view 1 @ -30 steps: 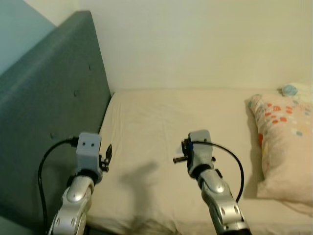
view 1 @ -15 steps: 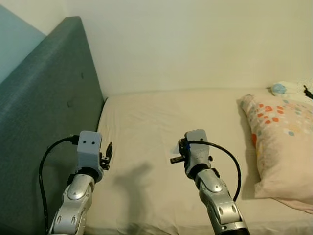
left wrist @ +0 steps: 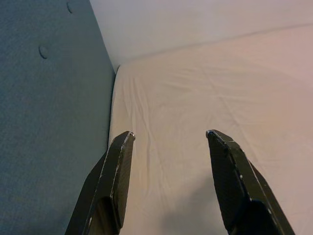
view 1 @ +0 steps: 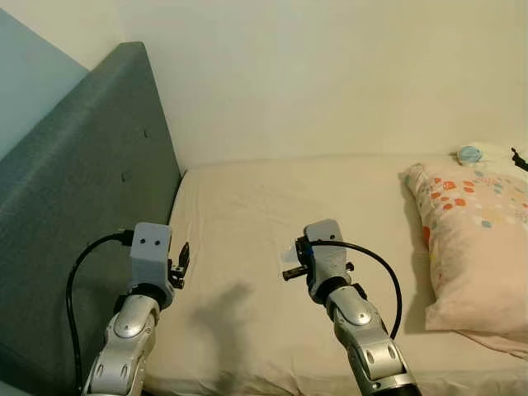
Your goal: Clean up the room
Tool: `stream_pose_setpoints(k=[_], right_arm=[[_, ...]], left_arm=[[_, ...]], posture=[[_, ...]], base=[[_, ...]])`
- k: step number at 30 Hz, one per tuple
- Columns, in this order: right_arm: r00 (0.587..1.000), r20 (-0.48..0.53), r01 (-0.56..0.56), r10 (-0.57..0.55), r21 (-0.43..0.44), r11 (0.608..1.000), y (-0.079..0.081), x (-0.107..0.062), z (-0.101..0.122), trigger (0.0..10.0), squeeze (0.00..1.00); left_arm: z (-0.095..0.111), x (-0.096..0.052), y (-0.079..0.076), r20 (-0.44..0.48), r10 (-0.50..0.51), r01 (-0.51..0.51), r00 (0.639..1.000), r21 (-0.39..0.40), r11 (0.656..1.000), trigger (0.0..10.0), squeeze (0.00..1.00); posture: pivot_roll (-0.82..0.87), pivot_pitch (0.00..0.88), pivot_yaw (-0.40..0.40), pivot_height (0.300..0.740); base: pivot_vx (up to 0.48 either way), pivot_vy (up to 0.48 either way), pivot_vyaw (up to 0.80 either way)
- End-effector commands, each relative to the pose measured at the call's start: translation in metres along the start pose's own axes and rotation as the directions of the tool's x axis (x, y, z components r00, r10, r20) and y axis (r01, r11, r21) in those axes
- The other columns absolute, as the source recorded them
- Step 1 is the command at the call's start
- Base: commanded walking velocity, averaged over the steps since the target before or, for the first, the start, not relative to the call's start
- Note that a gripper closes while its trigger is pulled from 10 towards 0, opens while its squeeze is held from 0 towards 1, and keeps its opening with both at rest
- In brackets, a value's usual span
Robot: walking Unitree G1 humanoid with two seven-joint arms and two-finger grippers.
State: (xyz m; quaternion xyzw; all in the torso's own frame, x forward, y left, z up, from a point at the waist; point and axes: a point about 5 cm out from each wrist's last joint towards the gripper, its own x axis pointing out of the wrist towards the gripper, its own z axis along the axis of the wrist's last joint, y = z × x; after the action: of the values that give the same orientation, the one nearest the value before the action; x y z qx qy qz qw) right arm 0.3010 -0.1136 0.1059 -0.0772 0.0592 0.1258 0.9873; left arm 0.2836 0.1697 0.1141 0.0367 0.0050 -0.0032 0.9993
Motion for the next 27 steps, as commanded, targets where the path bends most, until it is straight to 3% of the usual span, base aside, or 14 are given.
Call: stream_pose_setpoints(k=[1, 11, 13, 15, 18, 20, 27], right_arm=[[1.000, -0.028, 0.009, -0.009, 0.010, 1.000, 0.0007, -0.0016, -0.0052, 10.0, 0.00], [0.999, -0.029, 0.015, -0.013, 0.064, 0.998, 0.0010, -0.0012, -0.0038, 10.0, 0.00], [0.999, -0.035, 0.017, -0.014, 0.097, 0.995, 0.0011, -0.0041, -0.0052, 10.0, 0.00], [0.999, -0.049, 0.032, -0.023, 0.195, 0.980, -0.0003, -0.0080, -0.0082, 10.0, 0.00], [0.999, -0.048, 0.030, -0.020, 0.203, 0.979, -0.0004, -0.0084, -0.0084, 10.0, 0.00], [0.999, -0.049, 0.011, -0.001, 0.204, 0.979, 0.0009, -0.0088, -0.0083, 10.0, 0.00], [0.999, -0.046, 0.022, -0.020, 0.063, 0.998, -0.0006, -0.0060, -0.0059, 10.0, 0.00]], left_arm=[[-0.0043, -0.0001, 0.0042, -0.024, 0.006, -0.005, 1.000, 0.019, 1.000, 10.0, 0.00], [-0.0045, 0.0000, 0.0089, -0.032, 0.011, -0.010, 0.999, 0.024, 1.000, 10.0, 0.00], [-0.0049, -0.0004, 0.0092, -0.035, 0.006, -0.005, 0.999, 0.027, 1.000, 10.0, 0.00], [-0.0054, -0.0009, 0.0089, -0.038, 0.001, 0.000, 0.999, 0.030, 1.000, 10.0, 0.00], [-0.0055, -0.0010, 0.0087, -0.039, 0.000, 0.001, 0.999, 0.030, 1.000, 10.0, 0.00], [-0.0054, -0.0011, 0.0083, -0.039, -0.001, 0.002, 0.999, 0.030, 1.000, 10.0, 0.00], [-0.0054, -0.0023, 0.0068, -0.040, -0.008, 0.009, 0.999, 0.030, 1.000, 10.0, 0.00]], posture=[[-0.07, 0.082, 0.025, 0.740], [-0.07, 0.102, 0.044, 0.740], [-0.07, 0.105, 0.047, 0.740], [-0.07, 0.107, 0.046, 0.740], [-0.07, 0.107, 0.046, 0.740], [-0.07, 0.110, 0.047, 0.740], [-0.07, 0.106, 0.046, 0.740]], base=[[0.000, 0.000, 0.00], [0.000, 0.000, 0.00], [0.000, 0.000, 0.00], [0.000, 0.000, 0.00], [0.000, 0.000, 0.00], [0.000, 0.000, 0.00], [0.000, 0.000, 0.00]])
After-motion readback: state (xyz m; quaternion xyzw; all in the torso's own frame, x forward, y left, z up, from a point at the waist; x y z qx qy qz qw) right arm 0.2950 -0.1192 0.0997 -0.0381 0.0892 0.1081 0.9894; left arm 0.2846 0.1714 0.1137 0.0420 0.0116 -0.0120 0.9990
